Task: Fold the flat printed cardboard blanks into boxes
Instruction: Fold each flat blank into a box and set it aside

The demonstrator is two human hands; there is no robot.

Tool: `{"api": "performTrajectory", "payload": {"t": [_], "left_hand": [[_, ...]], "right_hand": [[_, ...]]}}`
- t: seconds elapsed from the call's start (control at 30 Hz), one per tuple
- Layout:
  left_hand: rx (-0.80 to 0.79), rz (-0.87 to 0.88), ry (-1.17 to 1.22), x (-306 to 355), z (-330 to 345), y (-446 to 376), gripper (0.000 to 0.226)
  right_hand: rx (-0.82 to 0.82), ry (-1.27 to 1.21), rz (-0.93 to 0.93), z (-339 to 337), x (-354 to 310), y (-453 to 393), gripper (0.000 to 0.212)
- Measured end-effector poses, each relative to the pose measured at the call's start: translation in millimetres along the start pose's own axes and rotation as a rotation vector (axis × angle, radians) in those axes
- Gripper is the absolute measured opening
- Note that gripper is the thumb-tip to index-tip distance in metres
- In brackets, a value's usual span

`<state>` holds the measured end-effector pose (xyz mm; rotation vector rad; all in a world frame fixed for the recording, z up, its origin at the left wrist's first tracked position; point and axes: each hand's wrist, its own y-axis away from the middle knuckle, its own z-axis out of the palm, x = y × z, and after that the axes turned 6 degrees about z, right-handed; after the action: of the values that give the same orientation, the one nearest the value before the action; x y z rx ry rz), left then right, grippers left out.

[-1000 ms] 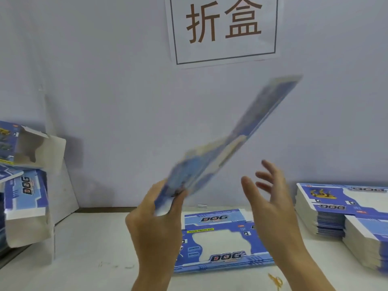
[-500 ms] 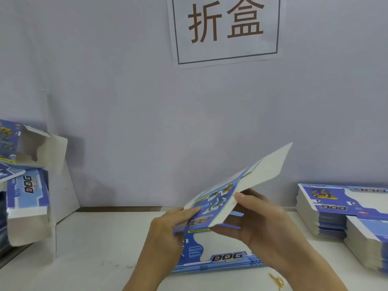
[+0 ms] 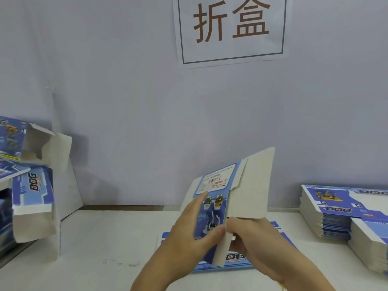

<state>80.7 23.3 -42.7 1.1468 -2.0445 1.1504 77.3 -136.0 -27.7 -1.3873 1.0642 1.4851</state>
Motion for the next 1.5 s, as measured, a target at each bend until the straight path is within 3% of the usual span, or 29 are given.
{"api": "performTrajectory", "payload": {"t": [0.13,0.3,0.4,0.47,0.5,0.57,0.67,0.83,0.9,1.1,1.23,1.37,1.5], "left_hand": [[0.085,0.161,-0.048,3,-2,1,0.067],[0.291,0.393,-0.283,8,-9,2,0.099],[0.316,0.365,-0.485,12,-16,2,0.079],[0.277,0.255,-0.639,15,-17,3,0.062],[0.245,0.183,-0.678,17,-17,3,0.064],[0.221,0.088,-0.668,19,-15,3,0.071],[0.267,0.086,-0.560,20,-11,2,0.072],[0.259,0.089,-0.534,15,-13,2,0.105],[0.274,0.108,-0.551,13,-15,2,0.108],[0.482,0.128,-0.447,14,-12,0,0.073],[0.446,0.180,-0.466,11,-3,-3,0.081],[0.395,0.206,-0.457,12,-3,-2,0.085],[0.468,0.236,-0.492,7,-4,-2,0.076]], "right_hand": [[0.056,0.153,0.055,2,-1,4,0.027],[0.111,0.198,0.086,-2,-7,10,0.037],[0.115,0.232,0.055,-4,-12,14,0.046],[0.111,0.271,0.036,-2,-16,16,0.048],[0.109,0.290,0.019,-1,-18,17,0.045],[0.104,0.312,-0.011,4,-20,20,0.033],[0.114,0.283,-0.045,19,-23,23,0.021],[0.201,0.271,-0.094,52,-19,17,0.030],[0.211,0.336,-0.060,56,-17,15,0.040],[0.052,0.490,0.036,43,-24,21,0.045],[0.016,0.449,0.088,42,-23,23,0.047],[0.088,0.478,0.079,47,-17,20,0.030],[0.201,0.439,0.044,34,-13,14,0.027]]}}
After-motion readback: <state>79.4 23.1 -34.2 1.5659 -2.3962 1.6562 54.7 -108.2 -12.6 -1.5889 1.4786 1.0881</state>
